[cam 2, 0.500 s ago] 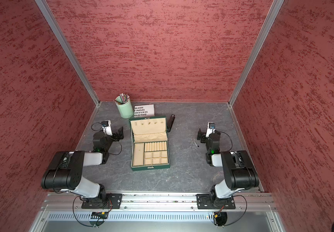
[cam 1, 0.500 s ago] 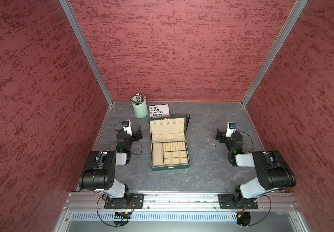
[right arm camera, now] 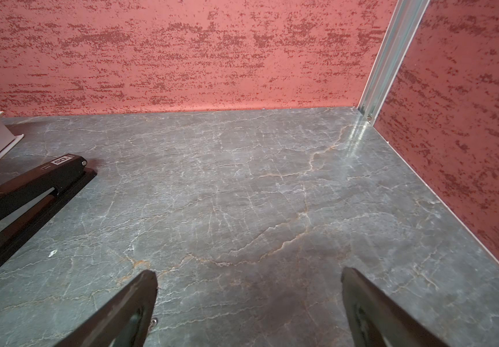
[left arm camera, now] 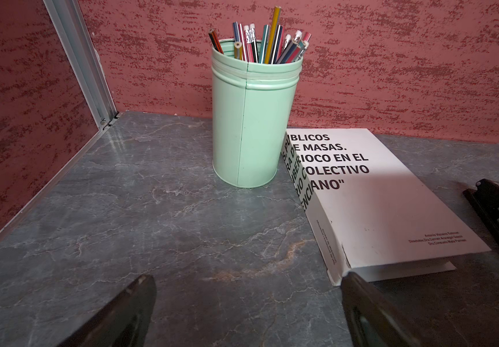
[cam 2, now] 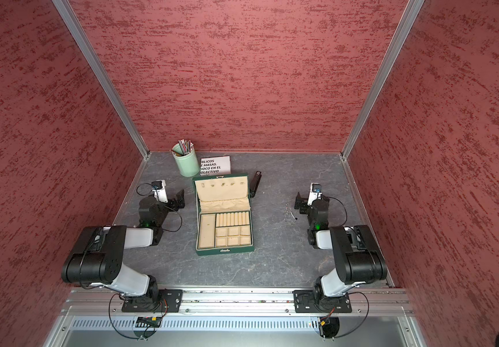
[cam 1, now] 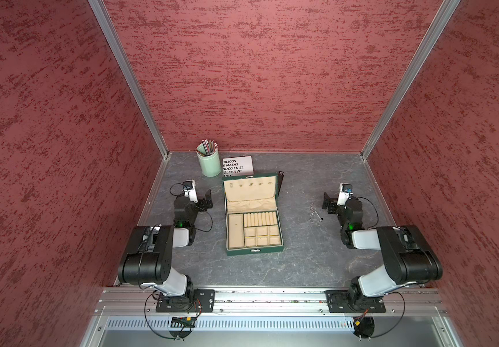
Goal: Put jewelry chain into jewelry box
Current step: Pick up the necklace from the center of the board.
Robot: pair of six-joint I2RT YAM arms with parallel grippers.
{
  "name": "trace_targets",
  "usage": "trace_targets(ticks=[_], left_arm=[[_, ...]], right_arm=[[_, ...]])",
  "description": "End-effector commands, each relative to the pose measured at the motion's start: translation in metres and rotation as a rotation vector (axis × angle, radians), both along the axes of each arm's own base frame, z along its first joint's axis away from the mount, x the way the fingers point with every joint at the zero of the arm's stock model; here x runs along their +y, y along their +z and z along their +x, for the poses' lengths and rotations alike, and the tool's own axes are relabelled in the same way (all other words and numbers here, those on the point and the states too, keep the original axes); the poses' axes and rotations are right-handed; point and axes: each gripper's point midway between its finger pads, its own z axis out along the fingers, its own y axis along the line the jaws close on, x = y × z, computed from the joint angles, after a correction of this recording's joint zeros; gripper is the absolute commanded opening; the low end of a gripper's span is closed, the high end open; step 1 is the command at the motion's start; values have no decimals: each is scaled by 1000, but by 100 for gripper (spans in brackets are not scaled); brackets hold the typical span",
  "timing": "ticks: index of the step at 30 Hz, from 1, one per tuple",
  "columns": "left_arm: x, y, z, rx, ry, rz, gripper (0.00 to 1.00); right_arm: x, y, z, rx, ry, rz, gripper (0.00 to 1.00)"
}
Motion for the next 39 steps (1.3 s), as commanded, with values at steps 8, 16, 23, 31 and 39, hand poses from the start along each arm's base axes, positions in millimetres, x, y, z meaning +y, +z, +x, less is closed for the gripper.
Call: trace_targets(ticks=[8, 16, 23, 31, 39], left_arm=[[23, 32, -9, -17, 199, 47, 100], [47, 94, -56, 176, 567, -303, 100], [-1, 84, -97, 360, 409, -769, 100], [-48, 61, -130, 508, 317, -580, 100], [-69, 56, -131, 549, 216, -606, 100]], right_arm=[[-13, 34, 0, -32, -105, -22, 99], [6, 84, -16, 189, -257, 411, 99], [44, 65, -62, 463, -127, 535, 99], [44, 0, -121, 857, -170, 338, 70], [69, -39, -135, 1036, -109, 193, 51]])
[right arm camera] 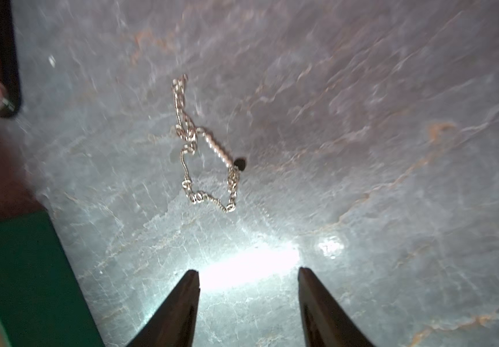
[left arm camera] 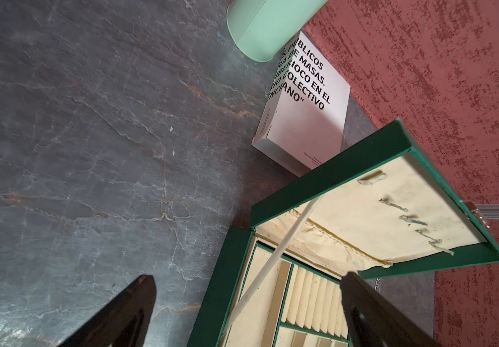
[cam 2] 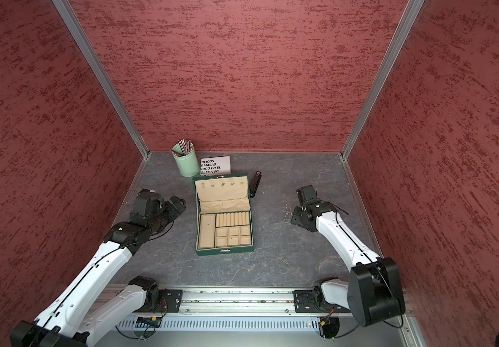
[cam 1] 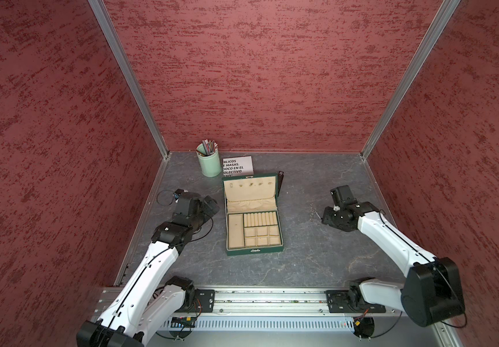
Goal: Put jewelry chain into jewelry box
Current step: Pick up the necklace from the center of the board.
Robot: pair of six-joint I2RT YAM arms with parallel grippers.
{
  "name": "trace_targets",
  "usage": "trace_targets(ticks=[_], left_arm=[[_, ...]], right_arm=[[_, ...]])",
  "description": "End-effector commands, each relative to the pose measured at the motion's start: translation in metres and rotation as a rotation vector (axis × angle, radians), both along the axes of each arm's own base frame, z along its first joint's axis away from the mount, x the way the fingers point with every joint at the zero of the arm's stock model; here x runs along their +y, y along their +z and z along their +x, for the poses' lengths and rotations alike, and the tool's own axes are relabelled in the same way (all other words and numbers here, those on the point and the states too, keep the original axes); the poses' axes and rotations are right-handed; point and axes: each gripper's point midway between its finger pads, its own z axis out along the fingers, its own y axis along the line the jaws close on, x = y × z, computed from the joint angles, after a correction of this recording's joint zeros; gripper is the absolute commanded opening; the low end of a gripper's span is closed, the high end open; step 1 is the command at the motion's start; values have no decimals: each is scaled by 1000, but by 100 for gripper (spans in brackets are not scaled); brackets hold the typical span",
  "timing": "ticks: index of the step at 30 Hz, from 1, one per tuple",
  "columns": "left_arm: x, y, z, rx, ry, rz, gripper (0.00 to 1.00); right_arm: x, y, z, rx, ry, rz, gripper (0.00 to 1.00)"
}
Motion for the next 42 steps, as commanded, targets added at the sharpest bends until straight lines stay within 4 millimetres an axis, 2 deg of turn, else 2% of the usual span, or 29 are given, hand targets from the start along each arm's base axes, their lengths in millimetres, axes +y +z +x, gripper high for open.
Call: trace_targets(ticks=[1, 10, 21, 28, 38, 42], left_arm=[[-6, -3, -4, 9, -27, -18, 100], [-7, 1, -7, -13, -43, -21, 100], [-7, -5, -8, -5, -51, -11, 100], [-6, -5, -10, -6, -48, -14, 100], [-7, -9, -13, 0, -44, -32, 100], [-6, -7, -15, -3, -43, -32, 100]], right_arm=[[5, -19, -10, 106, 58, -67, 49], [4, -35, 18, 105, 48, -129, 35], [9, -52, 40, 133, 5, -62, 30], [6, -63, 44, 145, -37, -18, 25], [6, -76, 46, 153, -86, 34, 25], [1, -77, 42, 159, -91, 13, 15]])
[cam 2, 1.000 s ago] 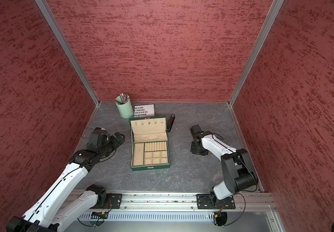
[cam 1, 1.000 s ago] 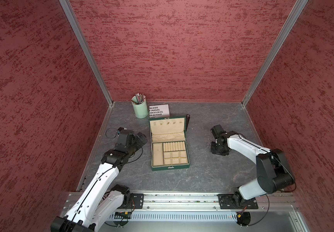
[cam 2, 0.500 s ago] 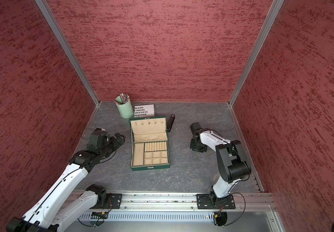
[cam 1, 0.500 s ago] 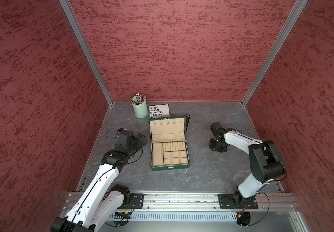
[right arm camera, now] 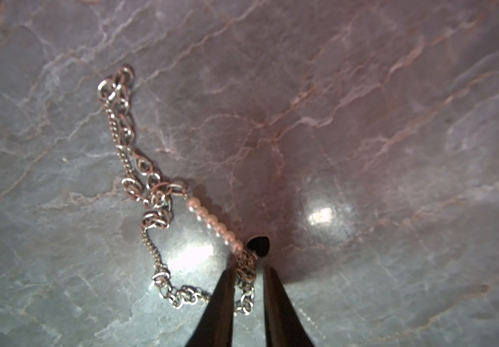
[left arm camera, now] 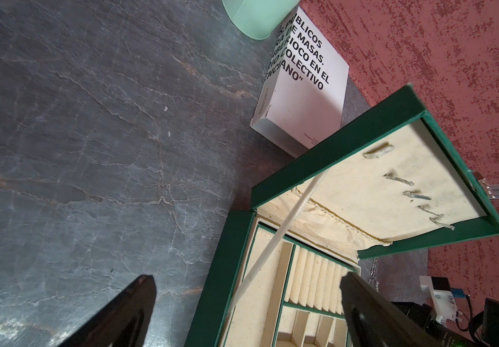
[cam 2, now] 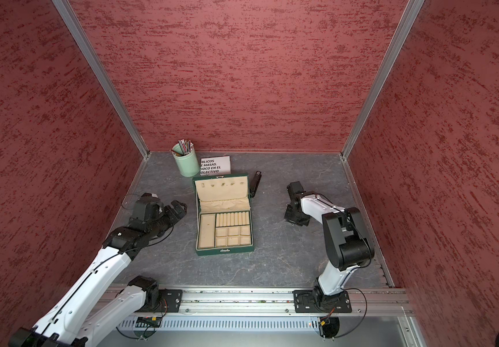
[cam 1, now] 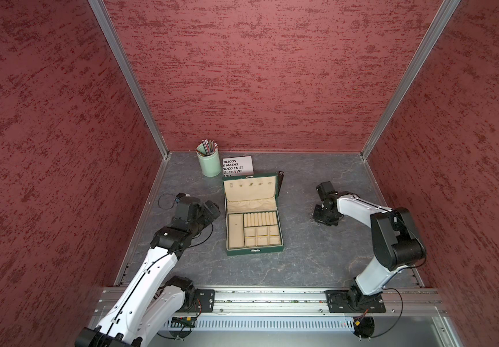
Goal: Put jewelry chain into jewelry box
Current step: Pick up the necklace from the center of the board.
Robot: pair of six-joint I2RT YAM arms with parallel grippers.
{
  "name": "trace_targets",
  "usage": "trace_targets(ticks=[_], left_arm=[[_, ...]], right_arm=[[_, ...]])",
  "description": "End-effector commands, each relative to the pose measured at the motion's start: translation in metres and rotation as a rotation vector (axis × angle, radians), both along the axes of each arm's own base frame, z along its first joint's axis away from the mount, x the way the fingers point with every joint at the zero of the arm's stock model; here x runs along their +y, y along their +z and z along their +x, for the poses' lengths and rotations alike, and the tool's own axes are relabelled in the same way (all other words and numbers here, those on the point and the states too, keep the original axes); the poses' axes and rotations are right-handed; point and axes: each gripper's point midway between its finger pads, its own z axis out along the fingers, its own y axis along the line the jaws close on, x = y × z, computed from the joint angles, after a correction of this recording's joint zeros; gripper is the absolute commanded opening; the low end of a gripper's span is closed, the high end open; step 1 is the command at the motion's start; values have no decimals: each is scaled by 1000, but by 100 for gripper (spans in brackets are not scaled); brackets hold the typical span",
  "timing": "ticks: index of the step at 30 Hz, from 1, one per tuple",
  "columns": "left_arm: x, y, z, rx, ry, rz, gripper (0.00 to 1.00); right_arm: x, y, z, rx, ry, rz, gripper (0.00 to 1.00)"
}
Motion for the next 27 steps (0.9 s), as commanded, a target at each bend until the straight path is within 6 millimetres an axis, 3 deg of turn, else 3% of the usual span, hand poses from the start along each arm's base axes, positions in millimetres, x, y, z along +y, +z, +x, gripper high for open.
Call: trace_targets(ticks=[1, 4, 7, 11, 15, 18, 27], left_arm=[[-1, 1, -5, -7, -3, -6, 100], [0, 8, -5, -25, -3, -9, 100], [1, 17, -6, -45, -7, -2, 100], [-1, 37, -5, -93, -34, 14, 100], [-14, 61, -1, -169, -107, 20, 100], [-35, 76, 1, -220, -198, 21, 100], [-137, 124, -4, -422, -596, 96, 100]], right_arm=[[-4, -10, -4, 15, -20, -6, 13], [-9, -6, -7, 5, -17, -31, 0], [-12, 4, -7, -19, -2, -49, 0], [-14, 36, -4, -92, 27, -63, 0], [-12, 88, -3, -195, 68, -74, 0], [-10, 117, -7, -242, 93, -78, 0], [2, 193, -18, -382, 137, -21, 0]])
